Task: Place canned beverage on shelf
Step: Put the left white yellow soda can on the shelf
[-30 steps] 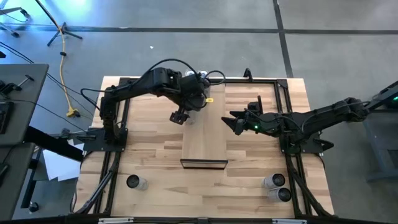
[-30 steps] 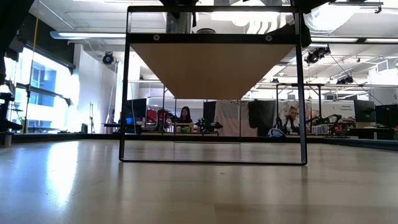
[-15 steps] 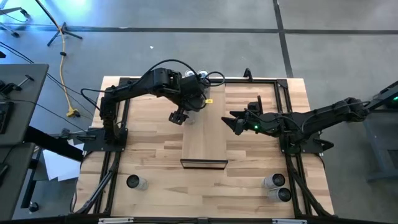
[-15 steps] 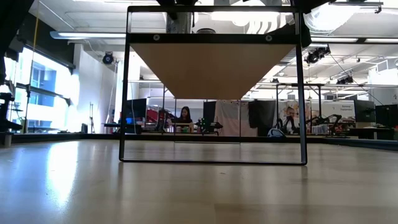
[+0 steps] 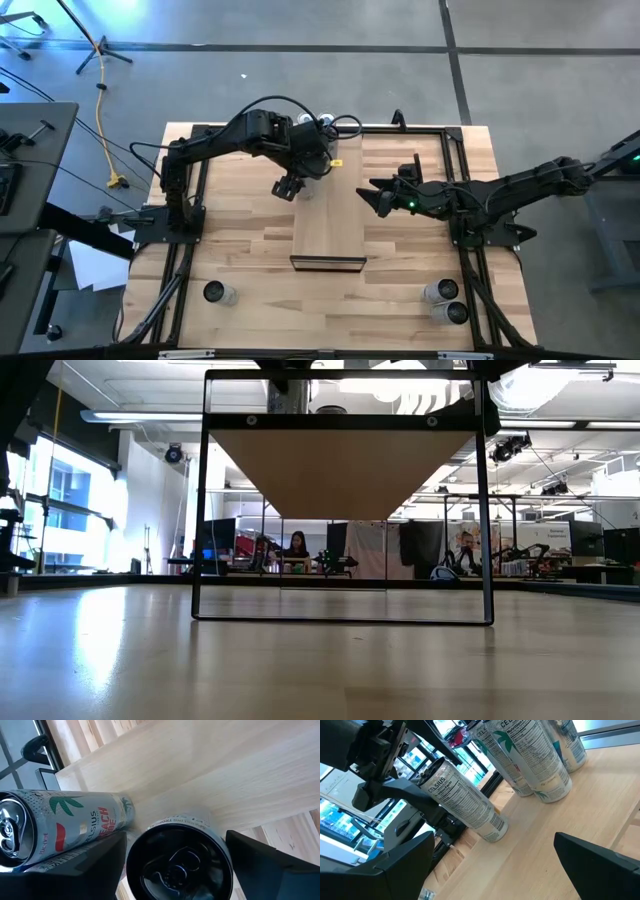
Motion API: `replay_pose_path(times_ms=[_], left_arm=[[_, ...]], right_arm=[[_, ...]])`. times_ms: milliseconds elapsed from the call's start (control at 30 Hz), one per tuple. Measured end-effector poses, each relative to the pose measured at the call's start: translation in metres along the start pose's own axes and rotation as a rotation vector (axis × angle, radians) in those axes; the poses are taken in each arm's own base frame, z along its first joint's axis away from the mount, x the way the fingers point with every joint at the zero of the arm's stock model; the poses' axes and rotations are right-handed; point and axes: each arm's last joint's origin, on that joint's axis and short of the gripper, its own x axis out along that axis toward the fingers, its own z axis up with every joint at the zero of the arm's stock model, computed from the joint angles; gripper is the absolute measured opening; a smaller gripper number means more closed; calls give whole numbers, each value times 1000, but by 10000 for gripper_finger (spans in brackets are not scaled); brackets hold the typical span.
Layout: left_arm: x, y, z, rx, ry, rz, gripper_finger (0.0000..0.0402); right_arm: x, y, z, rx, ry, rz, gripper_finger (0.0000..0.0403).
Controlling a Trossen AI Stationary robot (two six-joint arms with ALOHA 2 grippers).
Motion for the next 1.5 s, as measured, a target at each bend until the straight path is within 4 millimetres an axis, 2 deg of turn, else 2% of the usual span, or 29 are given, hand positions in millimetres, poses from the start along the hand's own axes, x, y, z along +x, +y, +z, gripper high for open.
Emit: replay_pose_path(times_ms=[433,600,700,933,1033,1300,1500], left_arm=[[0,0,0,29,-2,1,239],[-1,-1,0,78,-4,-1,233],[-1,-2,1,151,-6,-1,232],[-1,-2,1,453,-2,3,231],[-1,-2,1,518,11,13,230],[-2,1,-2,511,9,5,230],[-1,13,-12,455,0,-11,230]], right_arm=[[0,0,0,0,4,3,397],[0,0,0,0,4,4,397],[0,0,0,0,4,4,397],[0,0,0,0,5,3,397],[0,0,0,0,4,4,397],[0,0,0,-2,5,3,397],[0,-1,-1,-2,13,-7,397]])
